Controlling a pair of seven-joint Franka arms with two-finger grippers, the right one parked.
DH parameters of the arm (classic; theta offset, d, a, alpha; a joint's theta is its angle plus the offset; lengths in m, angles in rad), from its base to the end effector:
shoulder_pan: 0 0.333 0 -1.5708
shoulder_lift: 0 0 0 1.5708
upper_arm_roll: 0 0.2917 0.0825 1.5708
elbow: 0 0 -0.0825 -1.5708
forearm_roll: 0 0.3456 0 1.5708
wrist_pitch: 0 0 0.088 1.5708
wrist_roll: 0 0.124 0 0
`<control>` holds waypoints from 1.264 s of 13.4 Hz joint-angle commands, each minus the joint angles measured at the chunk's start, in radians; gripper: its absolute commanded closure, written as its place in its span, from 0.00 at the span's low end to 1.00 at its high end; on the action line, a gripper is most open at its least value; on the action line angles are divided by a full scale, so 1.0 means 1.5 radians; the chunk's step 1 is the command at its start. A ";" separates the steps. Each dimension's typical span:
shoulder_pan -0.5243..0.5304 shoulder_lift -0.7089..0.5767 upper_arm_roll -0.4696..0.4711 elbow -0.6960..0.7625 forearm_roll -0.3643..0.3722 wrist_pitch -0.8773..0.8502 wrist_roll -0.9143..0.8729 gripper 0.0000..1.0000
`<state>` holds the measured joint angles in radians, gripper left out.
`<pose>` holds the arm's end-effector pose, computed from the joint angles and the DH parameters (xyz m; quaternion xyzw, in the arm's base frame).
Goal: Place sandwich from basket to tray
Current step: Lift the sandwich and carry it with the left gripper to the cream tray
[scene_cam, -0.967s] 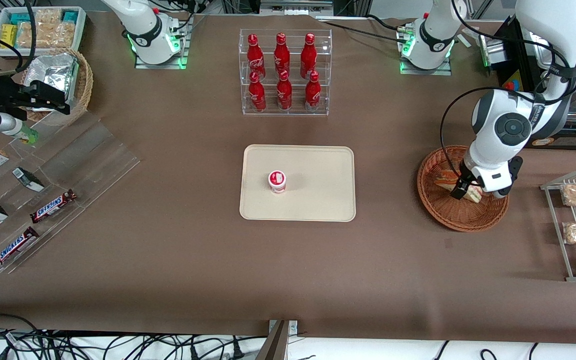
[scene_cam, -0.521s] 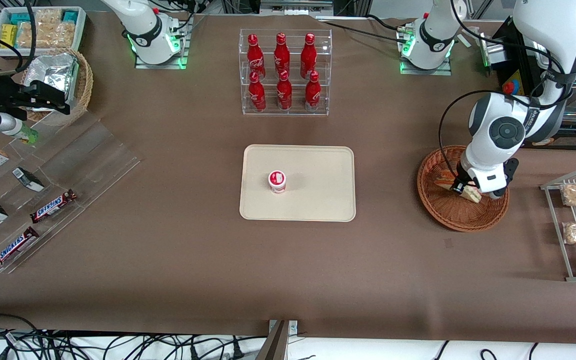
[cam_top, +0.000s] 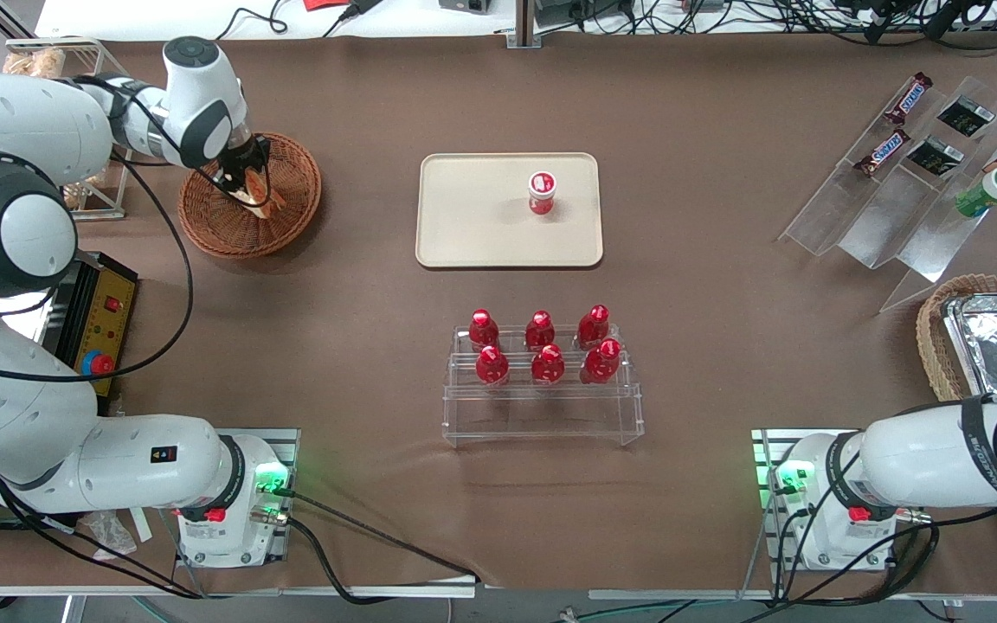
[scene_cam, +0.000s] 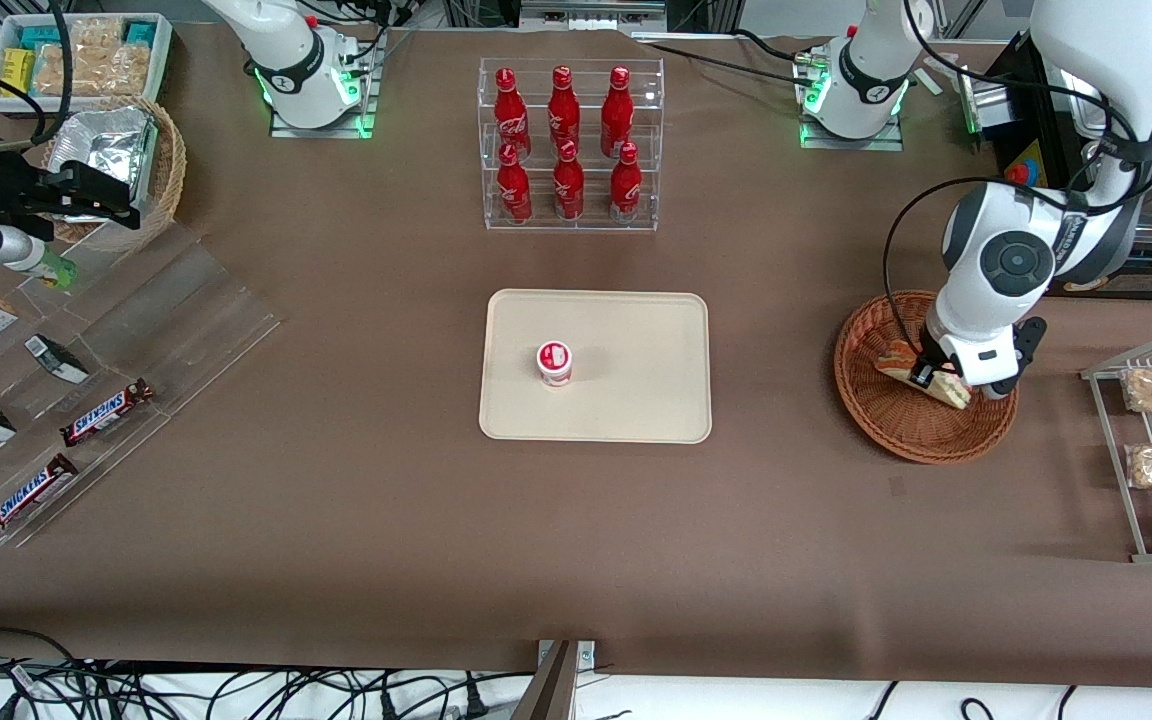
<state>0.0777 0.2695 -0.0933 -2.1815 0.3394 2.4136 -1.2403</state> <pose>0.5251 -0.0028 0.2522 -0.8804 -0.4637 -0.0441 0.0888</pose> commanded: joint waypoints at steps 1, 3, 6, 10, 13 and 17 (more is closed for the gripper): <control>0.003 -0.068 -0.006 0.031 -0.083 -0.091 0.126 1.00; 0.002 -0.078 -0.006 0.099 -0.114 -0.201 0.207 1.00; -0.005 -0.078 -0.007 0.203 -0.147 -0.332 0.330 1.00; -0.006 -0.078 -0.048 0.279 -0.172 -0.415 0.486 1.00; -0.005 -0.080 -0.124 0.284 -0.178 -0.415 0.563 1.00; -0.010 -0.071 -0.224 0.296 -0.212 -0.401 0.569 1.00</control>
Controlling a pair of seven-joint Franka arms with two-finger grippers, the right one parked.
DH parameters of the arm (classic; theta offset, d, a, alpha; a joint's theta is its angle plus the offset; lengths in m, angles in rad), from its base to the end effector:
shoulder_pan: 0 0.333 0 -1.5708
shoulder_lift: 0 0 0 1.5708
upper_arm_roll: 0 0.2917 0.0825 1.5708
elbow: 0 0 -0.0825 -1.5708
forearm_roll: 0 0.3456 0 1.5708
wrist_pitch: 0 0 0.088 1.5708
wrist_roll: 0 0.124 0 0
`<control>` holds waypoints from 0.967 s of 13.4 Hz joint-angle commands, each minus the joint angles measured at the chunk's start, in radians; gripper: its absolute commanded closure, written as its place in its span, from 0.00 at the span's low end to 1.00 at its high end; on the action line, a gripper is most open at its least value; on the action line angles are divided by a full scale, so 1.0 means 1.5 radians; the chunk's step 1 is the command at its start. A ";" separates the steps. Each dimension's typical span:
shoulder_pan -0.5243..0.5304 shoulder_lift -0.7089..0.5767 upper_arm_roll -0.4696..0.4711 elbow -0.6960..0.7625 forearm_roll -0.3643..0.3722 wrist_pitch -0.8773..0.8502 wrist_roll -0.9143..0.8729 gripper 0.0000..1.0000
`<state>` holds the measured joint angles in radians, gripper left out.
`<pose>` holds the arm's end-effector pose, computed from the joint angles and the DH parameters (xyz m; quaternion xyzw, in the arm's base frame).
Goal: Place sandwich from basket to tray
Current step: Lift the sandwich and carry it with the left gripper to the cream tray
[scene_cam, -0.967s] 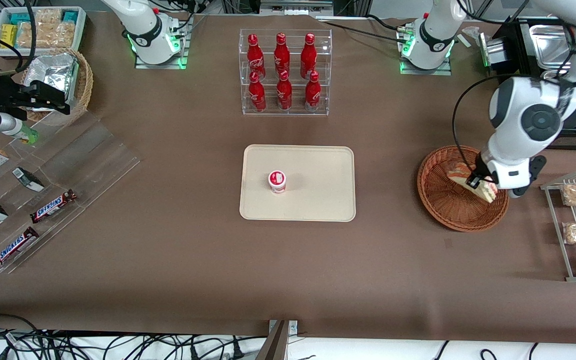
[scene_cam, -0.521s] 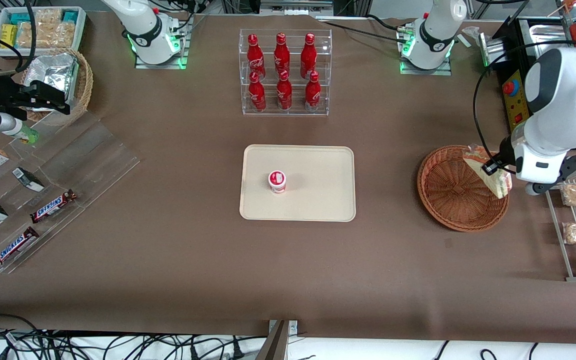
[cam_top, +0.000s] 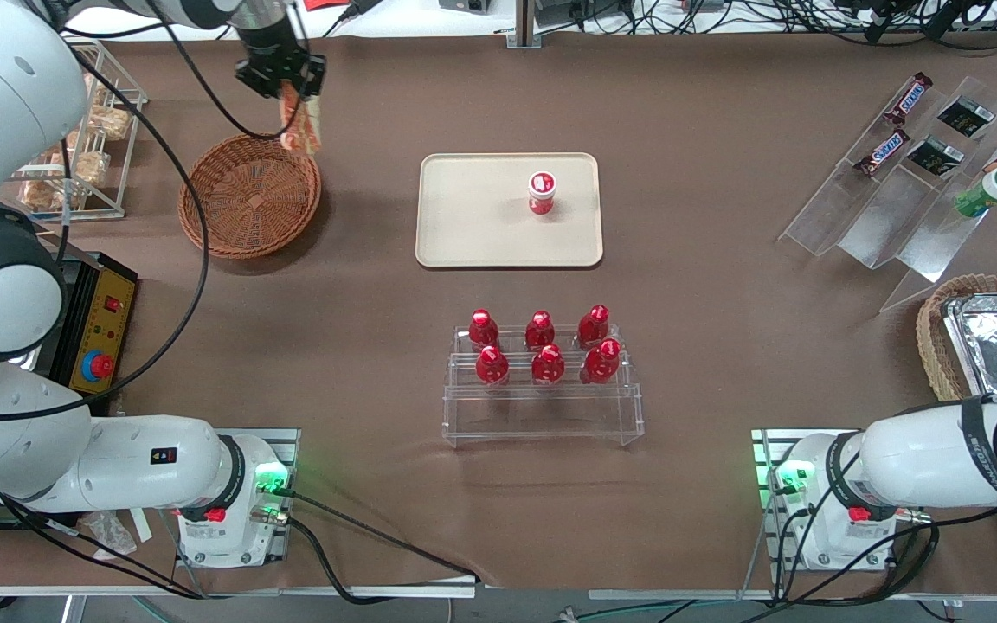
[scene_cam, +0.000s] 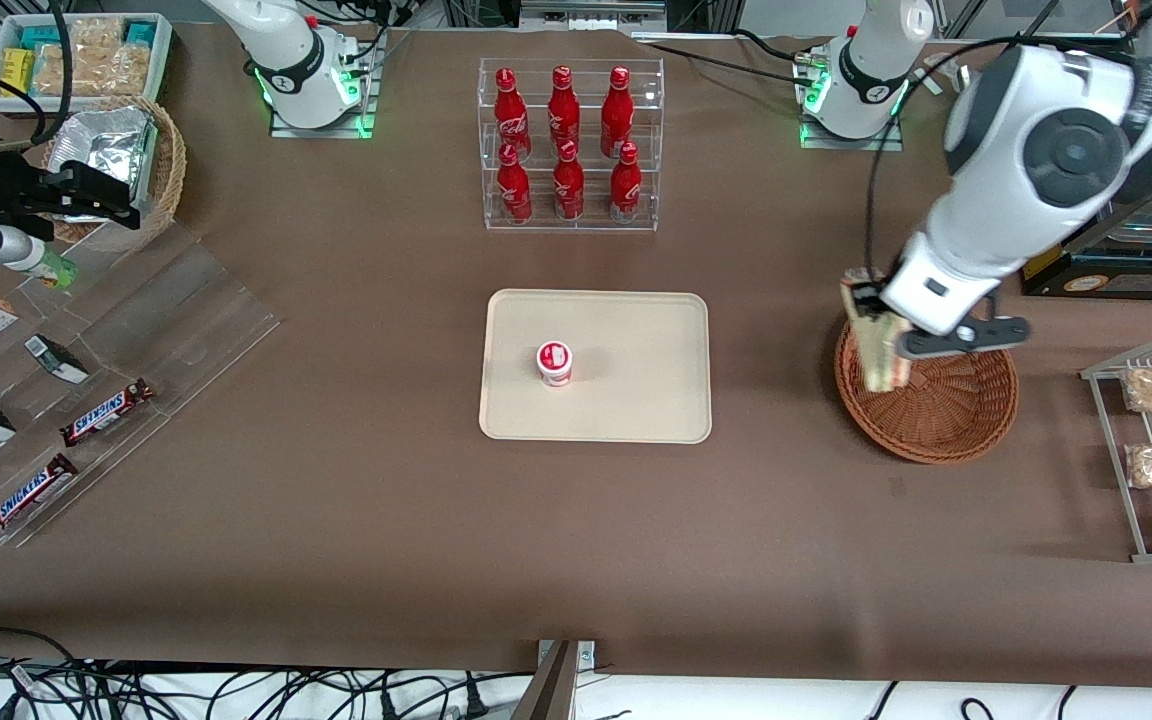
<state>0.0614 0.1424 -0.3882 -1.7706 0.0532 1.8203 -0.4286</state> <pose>0.5264 -0.1644 0.4456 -0.9982 -0.0439 0.0385 0.0137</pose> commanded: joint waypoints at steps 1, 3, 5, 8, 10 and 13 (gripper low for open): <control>0.001 0.025 -0.056 0.025 -0.022 0.002 0.026 1.00; 0.001 0.051 -0.098 0.025 -0.021 0.028 0.012 1.00; -0.008 0.082 -0.117 0.024 -0.013 0.061 -0.034 1.00; -0.040 0.130 -0.118 0.019 -0.001 0.116 -0.084 1.00; -0.072 0.166 -0.118 0.018 0.035 0.146 -0.116 1.00; -0.109 0.219 -0.117 0.017 0.097 0.203 -0.177 1.00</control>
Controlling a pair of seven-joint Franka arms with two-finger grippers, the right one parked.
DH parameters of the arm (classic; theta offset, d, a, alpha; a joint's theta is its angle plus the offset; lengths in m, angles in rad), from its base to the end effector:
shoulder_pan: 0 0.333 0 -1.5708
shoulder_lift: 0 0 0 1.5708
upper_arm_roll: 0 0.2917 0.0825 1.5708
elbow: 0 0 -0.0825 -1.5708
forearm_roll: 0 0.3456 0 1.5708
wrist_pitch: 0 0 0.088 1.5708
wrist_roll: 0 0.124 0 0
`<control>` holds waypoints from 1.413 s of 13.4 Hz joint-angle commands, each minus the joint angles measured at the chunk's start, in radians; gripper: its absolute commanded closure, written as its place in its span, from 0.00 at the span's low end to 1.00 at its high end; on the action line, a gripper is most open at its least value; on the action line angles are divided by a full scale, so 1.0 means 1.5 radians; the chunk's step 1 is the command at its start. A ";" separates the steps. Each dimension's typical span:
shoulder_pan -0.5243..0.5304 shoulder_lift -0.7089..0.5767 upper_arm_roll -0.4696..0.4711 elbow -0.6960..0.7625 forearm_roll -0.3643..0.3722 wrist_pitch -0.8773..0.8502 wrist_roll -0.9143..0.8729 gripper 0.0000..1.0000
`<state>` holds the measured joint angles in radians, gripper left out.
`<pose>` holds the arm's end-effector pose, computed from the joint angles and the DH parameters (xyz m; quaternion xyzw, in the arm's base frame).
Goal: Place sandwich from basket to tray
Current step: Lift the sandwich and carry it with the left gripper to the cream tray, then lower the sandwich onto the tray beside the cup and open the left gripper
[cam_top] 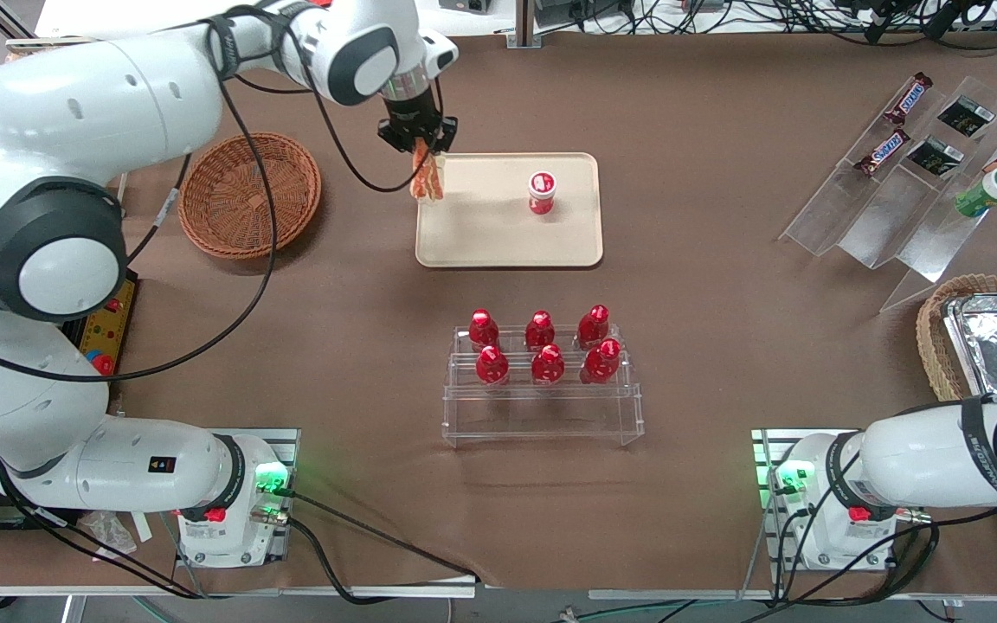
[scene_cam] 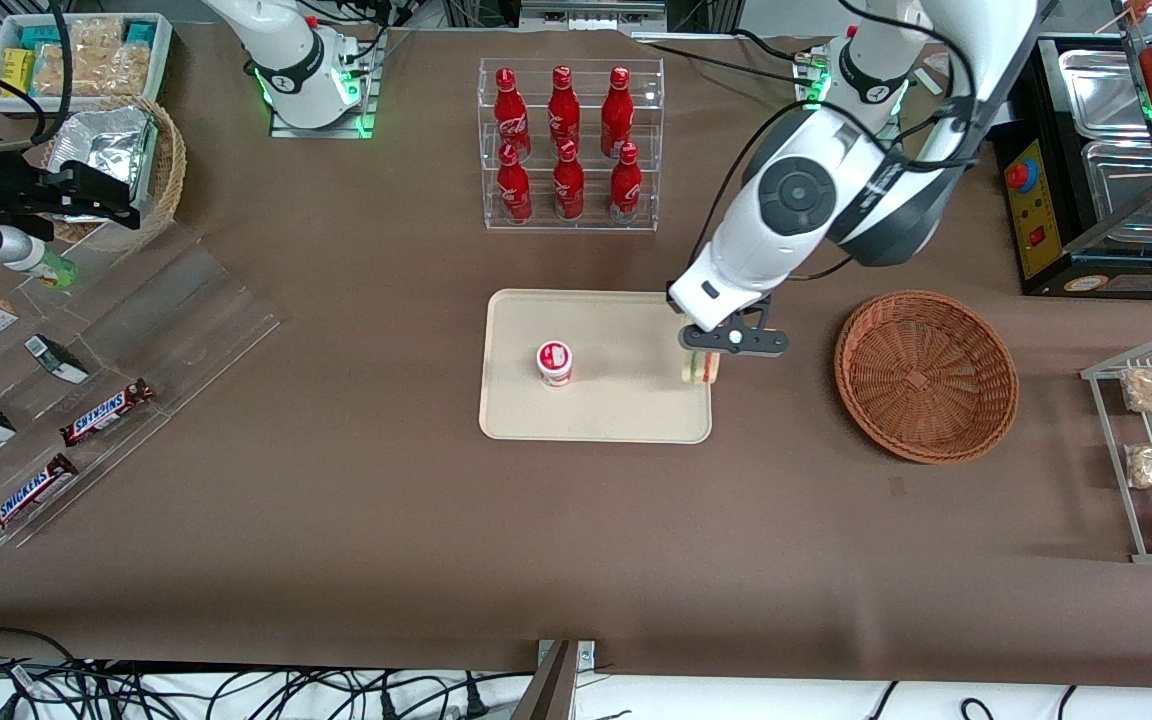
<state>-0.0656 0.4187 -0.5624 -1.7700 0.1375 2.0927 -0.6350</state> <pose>0.5047 -0.3253 0.3348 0.9985 -0.0138 -0.0408 0.0327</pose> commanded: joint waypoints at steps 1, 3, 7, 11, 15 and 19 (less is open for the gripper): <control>-0.030 0.053 0.000 0.015 0.068 0.034 -0.061 1.00; -0.050 0.086 0.001 0.015 0.113 0.057 -0.093 1.00; -0.062 0.131 0.001 0.015 0.162 0.086 -0.122 1.00; -0.069 0.151 0.003 0.016 0.166 0.086 -0.128 0.99; -0.079 0.167 0.005 0.020 0.197 0.095 -0.177 0.57; -0.080 0.174 0.004 0.021 0.235 0.094 -0.199 0.00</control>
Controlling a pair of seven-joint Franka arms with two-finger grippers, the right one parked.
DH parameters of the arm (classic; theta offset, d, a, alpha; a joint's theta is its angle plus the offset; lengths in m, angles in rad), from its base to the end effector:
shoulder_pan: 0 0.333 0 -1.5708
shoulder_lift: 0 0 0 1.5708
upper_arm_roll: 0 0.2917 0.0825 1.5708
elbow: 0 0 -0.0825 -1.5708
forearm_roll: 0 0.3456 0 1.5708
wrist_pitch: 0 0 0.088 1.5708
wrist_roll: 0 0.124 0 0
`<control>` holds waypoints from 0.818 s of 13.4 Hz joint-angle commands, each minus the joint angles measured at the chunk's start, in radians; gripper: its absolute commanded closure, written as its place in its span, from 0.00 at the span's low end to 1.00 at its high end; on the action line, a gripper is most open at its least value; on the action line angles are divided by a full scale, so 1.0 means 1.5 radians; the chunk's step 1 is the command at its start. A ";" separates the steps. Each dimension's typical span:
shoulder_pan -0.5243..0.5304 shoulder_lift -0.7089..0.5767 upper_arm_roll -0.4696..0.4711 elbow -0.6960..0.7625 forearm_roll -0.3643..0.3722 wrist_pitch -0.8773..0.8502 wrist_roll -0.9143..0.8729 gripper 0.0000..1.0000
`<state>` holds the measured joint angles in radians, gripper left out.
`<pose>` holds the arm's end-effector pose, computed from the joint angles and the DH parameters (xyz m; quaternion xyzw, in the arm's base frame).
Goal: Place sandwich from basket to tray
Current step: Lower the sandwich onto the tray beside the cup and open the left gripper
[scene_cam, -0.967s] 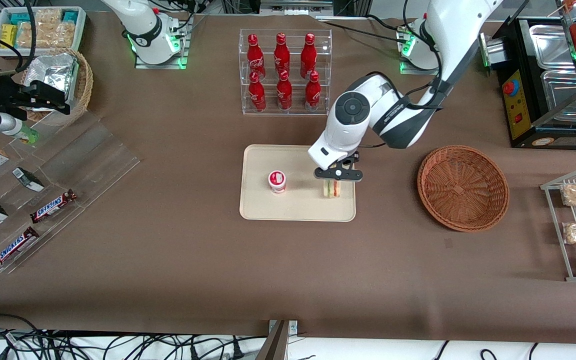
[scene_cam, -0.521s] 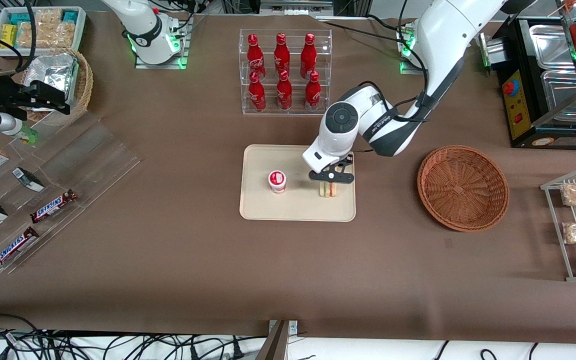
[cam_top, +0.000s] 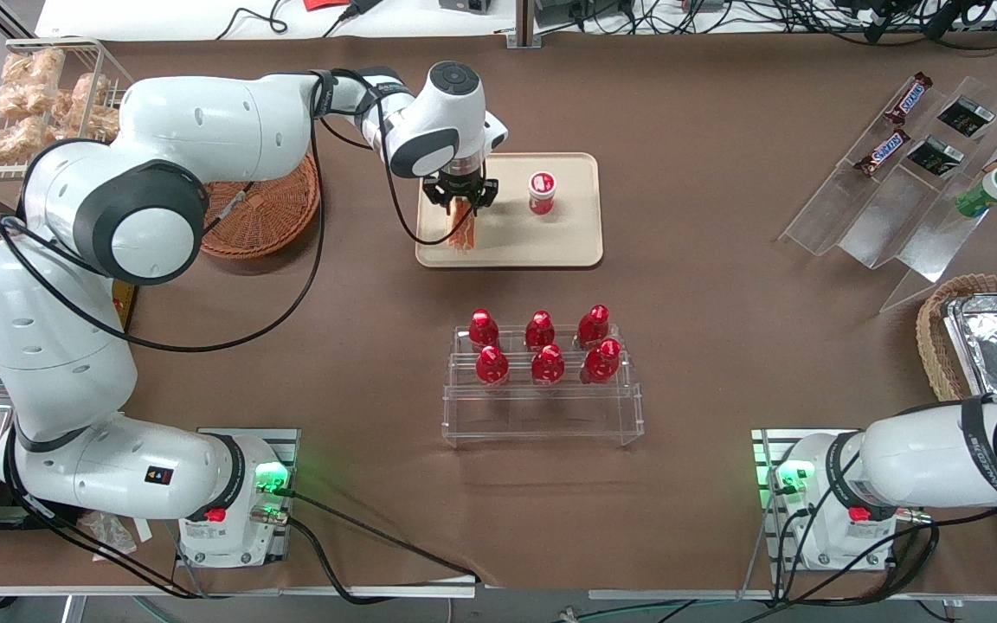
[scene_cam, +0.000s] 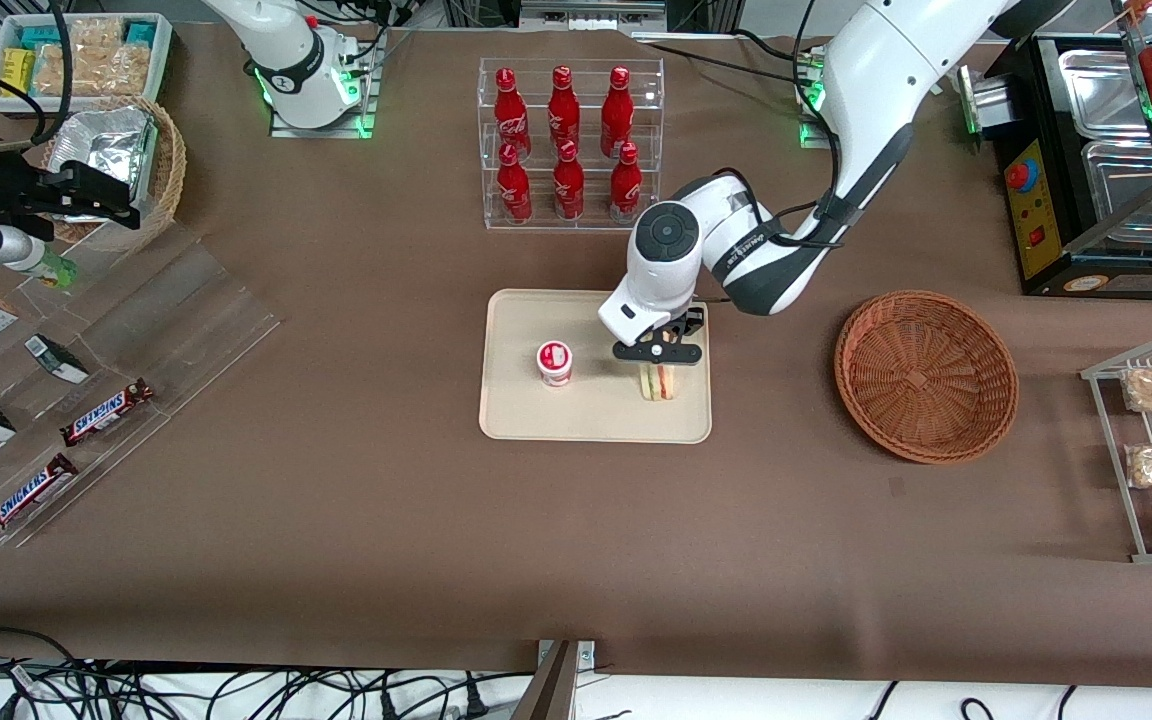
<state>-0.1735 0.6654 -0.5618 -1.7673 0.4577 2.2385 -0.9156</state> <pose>0.4790 -0.3776 0.2153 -0.9994 0.0173 0.0179 0.0248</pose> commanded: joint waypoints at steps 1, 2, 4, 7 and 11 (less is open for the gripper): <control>-0.006 0.003 0.001 0.021 0.020 -0.007 -0.013 0.00; 0.002 -0.006 0.000 0.024 0.019 -0.010 -0.014 0.00; 0.017 -0.054 -0.001 0.024 0.005 -0.029 -0.018 0.00; 0.042 -0.129 0.000 0.073 -0.022 -0.139 -0.064 0.00; 0.098 -0.187 -0.002 0.169 -0.047 -0.285 -0.087 0.00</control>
<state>-0.0601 0.4226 -0.5618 -1.5575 0.4373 1.8760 -1.0344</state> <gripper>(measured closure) 0.000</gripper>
